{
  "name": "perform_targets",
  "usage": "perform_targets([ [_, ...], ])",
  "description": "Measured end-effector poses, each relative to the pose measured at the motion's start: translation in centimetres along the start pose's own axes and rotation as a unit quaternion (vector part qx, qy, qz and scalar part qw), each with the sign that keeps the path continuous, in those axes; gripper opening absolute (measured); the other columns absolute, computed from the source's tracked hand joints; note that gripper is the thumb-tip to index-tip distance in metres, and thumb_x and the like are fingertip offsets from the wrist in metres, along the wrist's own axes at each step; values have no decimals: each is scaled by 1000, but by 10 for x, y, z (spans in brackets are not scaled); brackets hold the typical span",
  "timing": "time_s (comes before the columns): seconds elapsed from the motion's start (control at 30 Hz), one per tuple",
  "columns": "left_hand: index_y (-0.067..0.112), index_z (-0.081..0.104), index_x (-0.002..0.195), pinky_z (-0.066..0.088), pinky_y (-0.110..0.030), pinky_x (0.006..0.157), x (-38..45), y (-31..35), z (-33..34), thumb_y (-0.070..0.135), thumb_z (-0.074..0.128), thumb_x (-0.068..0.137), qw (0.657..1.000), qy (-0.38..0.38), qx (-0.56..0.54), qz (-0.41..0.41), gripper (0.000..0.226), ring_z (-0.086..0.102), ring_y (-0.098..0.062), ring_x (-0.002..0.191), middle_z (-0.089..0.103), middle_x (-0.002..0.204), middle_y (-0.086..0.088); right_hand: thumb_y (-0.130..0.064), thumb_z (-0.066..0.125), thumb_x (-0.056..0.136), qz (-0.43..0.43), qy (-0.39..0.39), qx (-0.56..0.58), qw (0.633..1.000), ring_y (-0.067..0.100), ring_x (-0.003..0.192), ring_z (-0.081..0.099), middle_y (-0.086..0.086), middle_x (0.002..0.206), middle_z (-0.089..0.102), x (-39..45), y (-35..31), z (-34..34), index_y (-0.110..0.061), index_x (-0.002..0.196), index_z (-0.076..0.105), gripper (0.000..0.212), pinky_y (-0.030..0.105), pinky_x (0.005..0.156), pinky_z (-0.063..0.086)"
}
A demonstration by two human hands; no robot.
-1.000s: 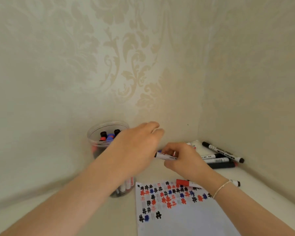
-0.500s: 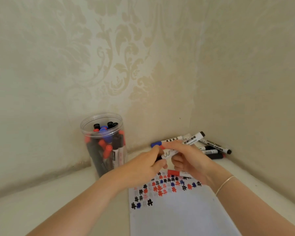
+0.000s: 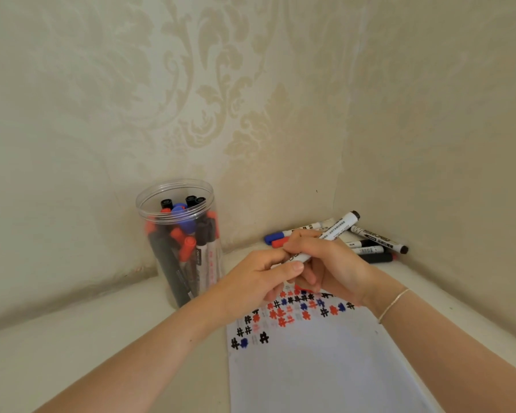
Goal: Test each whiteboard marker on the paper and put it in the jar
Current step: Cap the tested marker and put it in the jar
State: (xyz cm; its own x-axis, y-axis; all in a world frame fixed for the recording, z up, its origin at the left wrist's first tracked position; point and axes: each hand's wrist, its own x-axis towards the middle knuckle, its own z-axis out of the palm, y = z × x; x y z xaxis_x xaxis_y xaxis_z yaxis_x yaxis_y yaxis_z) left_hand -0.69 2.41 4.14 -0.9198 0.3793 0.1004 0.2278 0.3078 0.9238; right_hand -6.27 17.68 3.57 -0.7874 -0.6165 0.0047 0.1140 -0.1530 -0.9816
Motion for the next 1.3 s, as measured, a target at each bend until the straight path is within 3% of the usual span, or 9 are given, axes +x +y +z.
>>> perform_targets([
  [0.1, 17, 56, 111, 27, -9, 41, -1, -3, 1, 36, 47, 96, 998, 4, 57, -24, 25, 34, 0, 37, 45, 44, 17, -13, 59, 89, -11, 57, -36, 998, 18, 42, 30, 8, 47, 38, 2, 5, -2, -6, 65, 51, 26, 32, 48, 19],
  [0.23, 30, 47, 104, 31, -21, 52, -4, -16, -9, 69, 43, 78, 984, 57, 152, -78, 47, 36, 0, 43, 41, 54, 13, -15, 61, 87, -14, 196, -20, 980, 16, 44, 27, 1, 44, 36, 1, 10, -5, -8, 69, 53, 22, 28, 46, 19],
  [0.33, 31, 48, 96, 36, -28, 56, -11, -33, -11, 57, 33, 93, 970, 121, 201, -58, 29, 39, -8, 52, 42, 61, 3, -24, 67, 86, 23, 259, -10, 965, 13, 47, 40, 2, 54, 49, -4, 15, -6, -11, 81, 58, 16, 23, 43, 33],
  [0.53, 26, 58, 105, 34, -16, 49, -28, -57, -4, 37, 37, 101, 937, 96, 332, -53, 24, 50, -1, 50, 58, 66, 11, -9, 72, 81, 41, 211, 46, 976, 22, 68, 64, 11, 76, 62, -21, 36, 13, -7, 85, 57, 15, 28, 64, 55],
  [0.73, 35, 65, 111, 37, -14, 58, -32, -63, -15, 36, 40, 99, 944, 51, 318, -66, 28, 55, 6, 64, 62, 74, 22, 1, 58, 83, 28, 266, -26, 963, 19, 36, 46, 15, 53, 55, -17, 55, 37, -4, 66, 49, 20, 21, 39, 36],
  [0.9, 39, 64, 113, 41, -16, 56, -32, -65, -20, 40, 49, 94, 950, 28, 301, -76, 24, 55, 0, 58, 60, 63, 15, 2, 54, 76, 6, 327, -140, 935, 16, 39, 34, 18, 57, 46, -15, 65, 44, -4, 64, 50, 14, 14, 35, 28],
  [1.07, 50, 51, 124, 50, -18, 75, -37, -63, -26, 69, 67, 65, 944, -47, 305, -118, 64, 58, 6, 76, 62, 86, 20, 1, 55, 75, -10, 355, -160, 921, 15, 38, 34, 14, 54, 46, -16, 69, 45, -5, 58, 42, 23, 15, 37, 30],
  [1.17, 48, 46, 131, 52, -24, 87, -37, -62, -24, 77, 69, 49, 940, -55, 317, -115, 90, 61, 3, 93, 63, 107, 20, 1, 57, 76, -24, 349, -176, 920, 8, 30, 31, -5, 37, 37, -16, 71, 44, -12, 51, 34, 37, 13, 36, 28],
  [1.3, 46, 44, 133, 52, -19, 81, -37, -57, -23, 73, 72, 51, 932, -51, 338, -122, 91, 59, 5, 87, 61, 101, 22, 1, 58, 75, -42, 343, -210, 915, 7, 34, 26, -11, 37, 28, -14, 73, 45, -14, 53, 32, 37, 14, 37, 25],
])
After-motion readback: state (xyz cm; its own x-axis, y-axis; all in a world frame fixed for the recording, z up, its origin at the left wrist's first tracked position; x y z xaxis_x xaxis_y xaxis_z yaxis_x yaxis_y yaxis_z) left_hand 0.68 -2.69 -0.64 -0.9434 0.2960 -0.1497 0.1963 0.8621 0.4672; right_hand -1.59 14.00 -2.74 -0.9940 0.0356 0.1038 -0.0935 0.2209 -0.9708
